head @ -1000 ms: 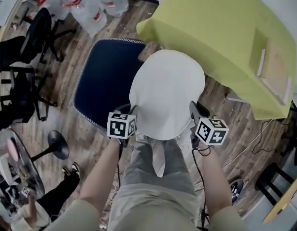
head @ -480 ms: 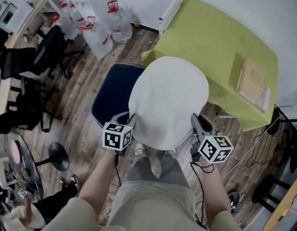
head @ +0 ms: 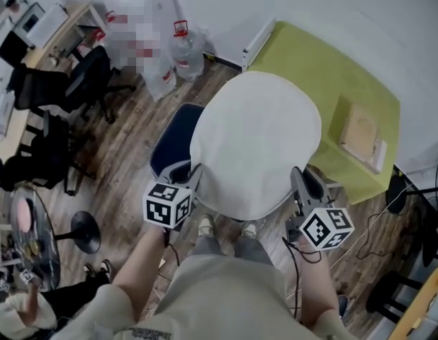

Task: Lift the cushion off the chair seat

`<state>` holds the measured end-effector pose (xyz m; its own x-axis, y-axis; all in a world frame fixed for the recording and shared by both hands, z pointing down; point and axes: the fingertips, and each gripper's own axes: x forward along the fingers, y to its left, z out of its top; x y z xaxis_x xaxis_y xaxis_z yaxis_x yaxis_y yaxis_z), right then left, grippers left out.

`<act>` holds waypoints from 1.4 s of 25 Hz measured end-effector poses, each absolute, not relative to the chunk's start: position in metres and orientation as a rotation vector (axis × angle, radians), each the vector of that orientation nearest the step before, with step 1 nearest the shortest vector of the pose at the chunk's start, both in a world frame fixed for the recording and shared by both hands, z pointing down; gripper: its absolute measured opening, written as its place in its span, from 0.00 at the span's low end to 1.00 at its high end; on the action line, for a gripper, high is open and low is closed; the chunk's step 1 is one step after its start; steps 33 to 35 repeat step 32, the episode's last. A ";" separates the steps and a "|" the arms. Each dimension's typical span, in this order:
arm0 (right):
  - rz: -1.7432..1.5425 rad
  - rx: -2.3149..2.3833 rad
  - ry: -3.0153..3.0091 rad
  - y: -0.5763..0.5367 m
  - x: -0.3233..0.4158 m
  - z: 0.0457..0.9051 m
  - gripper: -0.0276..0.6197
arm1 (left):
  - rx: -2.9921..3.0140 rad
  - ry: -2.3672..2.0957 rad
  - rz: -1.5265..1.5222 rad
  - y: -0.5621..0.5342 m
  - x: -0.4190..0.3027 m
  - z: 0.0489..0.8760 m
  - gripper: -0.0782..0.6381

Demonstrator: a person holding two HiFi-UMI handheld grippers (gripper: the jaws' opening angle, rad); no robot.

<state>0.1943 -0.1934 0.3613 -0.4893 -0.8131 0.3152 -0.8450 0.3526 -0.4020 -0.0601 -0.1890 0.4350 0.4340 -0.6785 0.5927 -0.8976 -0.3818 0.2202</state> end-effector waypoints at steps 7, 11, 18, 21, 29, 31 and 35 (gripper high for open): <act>0.675 1.509 -2.633 -0.180 0.182 0.301 0.16 | 2.224 -1.369 0.485 -0.175 -0.069 0.382 0.23; 0.640 1.472 -2.676 -0.175 0.173 0.281 0.16 | 2.231 -1.393 0.451 -0.168 -0.078 0.365 0.23; 0.629 1.482 -2.681 -0.177 0.171 0.277 0.16 | 2.240 -1.408 0.437 -0.170 -0.081 0.355 0.23; 0.628 1.485 -2.674 -0.178 0.171 0.277 0.16 | 2.240 -1.402 0.429 -0.170 -0.082 0.354 0.23; 0.635 1.484 -2.647 -0.183 0.171 0.282 0.16 | 2.229 -1.387 0.442 -0.174 -0.081 0.362 0.23; 0.644 1.481 -2.646 -0.183 0.169 0.284 0.16 | 2.226 -1.384 0.444 -0.172 -0.083 0.363 0.23; 0.647 1.479 -2.645 -0.183 0.169 0.285 0.16 | 2.225 -1.383 0.444 -0.172 -0.084 0.364 0.23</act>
